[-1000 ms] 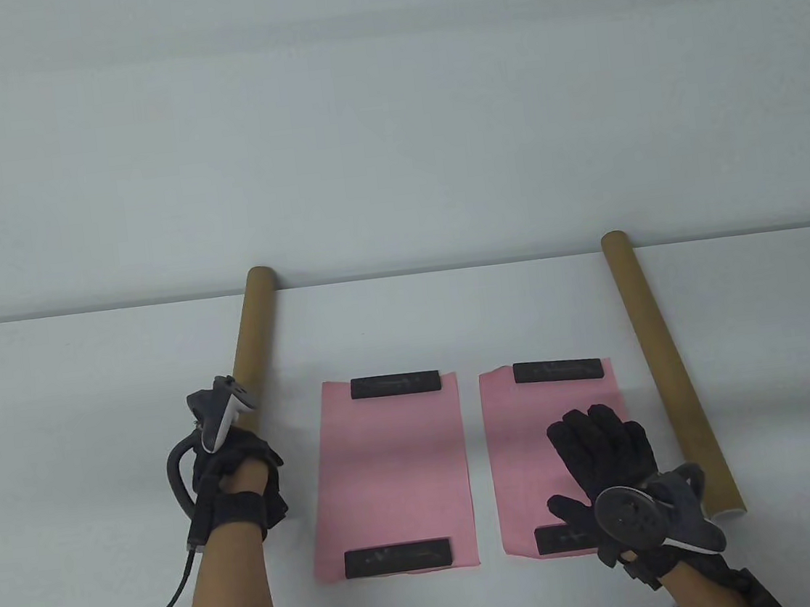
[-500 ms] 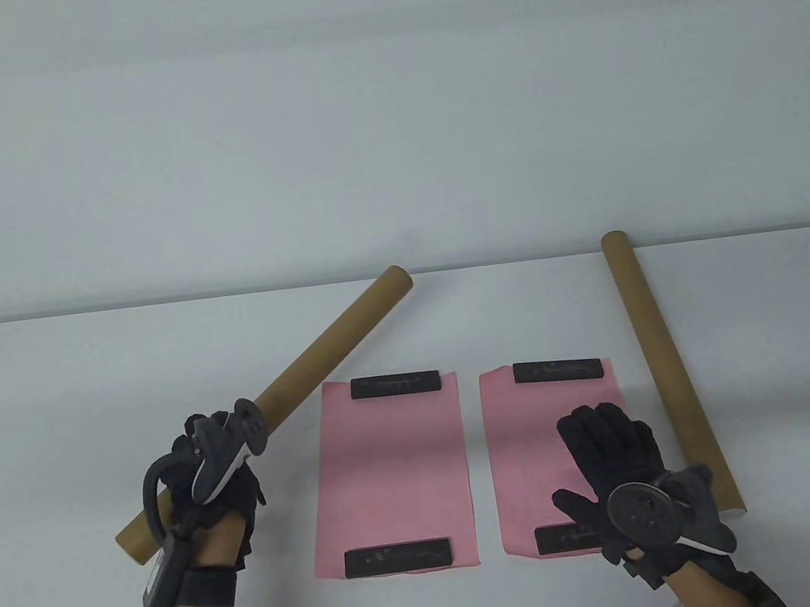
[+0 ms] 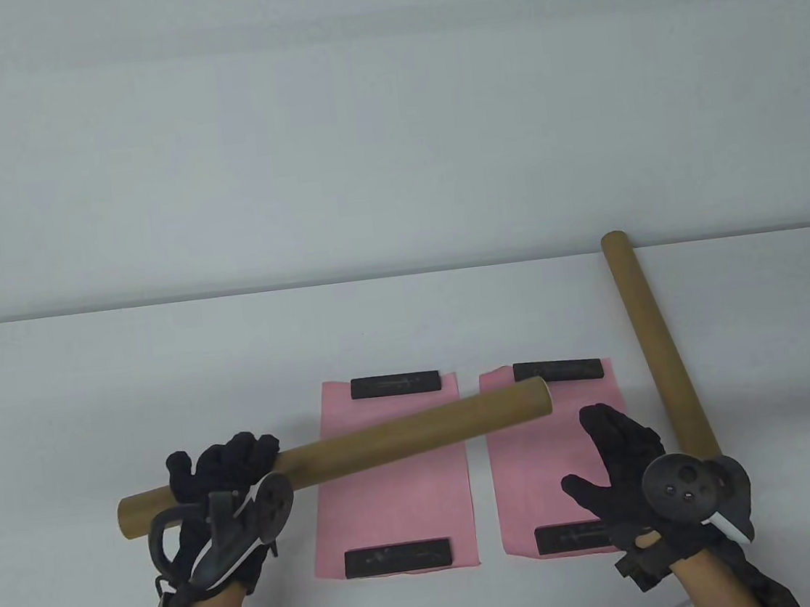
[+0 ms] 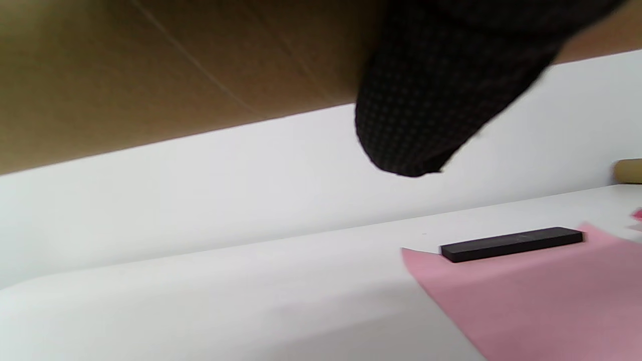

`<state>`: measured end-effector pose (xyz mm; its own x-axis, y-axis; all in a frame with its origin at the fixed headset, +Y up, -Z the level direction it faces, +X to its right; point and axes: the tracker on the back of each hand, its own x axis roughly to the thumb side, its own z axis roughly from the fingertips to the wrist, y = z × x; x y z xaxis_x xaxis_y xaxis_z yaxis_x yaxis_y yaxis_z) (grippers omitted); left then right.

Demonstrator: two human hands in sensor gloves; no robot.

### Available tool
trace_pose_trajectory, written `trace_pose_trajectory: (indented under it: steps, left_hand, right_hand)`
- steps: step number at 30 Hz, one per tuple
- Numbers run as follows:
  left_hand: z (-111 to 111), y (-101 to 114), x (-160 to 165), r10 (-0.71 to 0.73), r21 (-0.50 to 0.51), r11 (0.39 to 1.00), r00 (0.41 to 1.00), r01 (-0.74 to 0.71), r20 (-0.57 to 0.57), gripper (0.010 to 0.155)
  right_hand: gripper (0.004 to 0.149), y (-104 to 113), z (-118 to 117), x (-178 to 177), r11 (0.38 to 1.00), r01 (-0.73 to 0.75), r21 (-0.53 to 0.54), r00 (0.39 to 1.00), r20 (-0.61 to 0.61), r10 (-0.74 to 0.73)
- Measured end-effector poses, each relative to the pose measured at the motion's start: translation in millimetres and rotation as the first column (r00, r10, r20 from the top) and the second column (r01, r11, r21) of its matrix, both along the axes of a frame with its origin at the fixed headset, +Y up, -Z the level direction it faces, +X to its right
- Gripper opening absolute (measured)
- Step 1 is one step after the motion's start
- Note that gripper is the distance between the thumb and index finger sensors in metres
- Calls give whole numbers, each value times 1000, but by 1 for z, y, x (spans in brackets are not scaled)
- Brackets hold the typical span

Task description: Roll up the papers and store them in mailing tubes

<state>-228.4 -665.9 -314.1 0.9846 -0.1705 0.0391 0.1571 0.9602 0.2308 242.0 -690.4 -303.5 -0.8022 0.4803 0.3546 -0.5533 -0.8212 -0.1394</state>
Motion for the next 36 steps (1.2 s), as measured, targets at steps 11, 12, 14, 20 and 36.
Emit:
trace_pose_trajectory:
  steps: [11, 12, 14, 20, 36]
  left_hand:
    - [-13, -17, -21, 118, -88, 990, 992, -115, 34, 71]
    - [-14, -18, -22, 127, -96, 988, 992, -124, 24, 70]
    - [-16, -21, -25, 146, -126, 982, 989, -143, 8, 70]
    - [-17, -26, -30, 169, -154, 974, 986, -168, -11, 70]
    - [-1, -5, -19, 204, -27, 979, 979, -203, 26, 69]
  right_hand:
    - [81, 14, 13, -22, 974, 223, -47, 927, -298, -227]
    - [83, 14, 14, -23, 967, 244, -69, 911, -326, -253]
    - [82, 14, 16, -25, 951, 290, -105, 870, -385, -308]
    - [64, 13, 18, -28, 930, 330, -163, 831, -417, -368]
    - [49, -2, 4, -15, 799, 494, -344, 755, -286, -590]
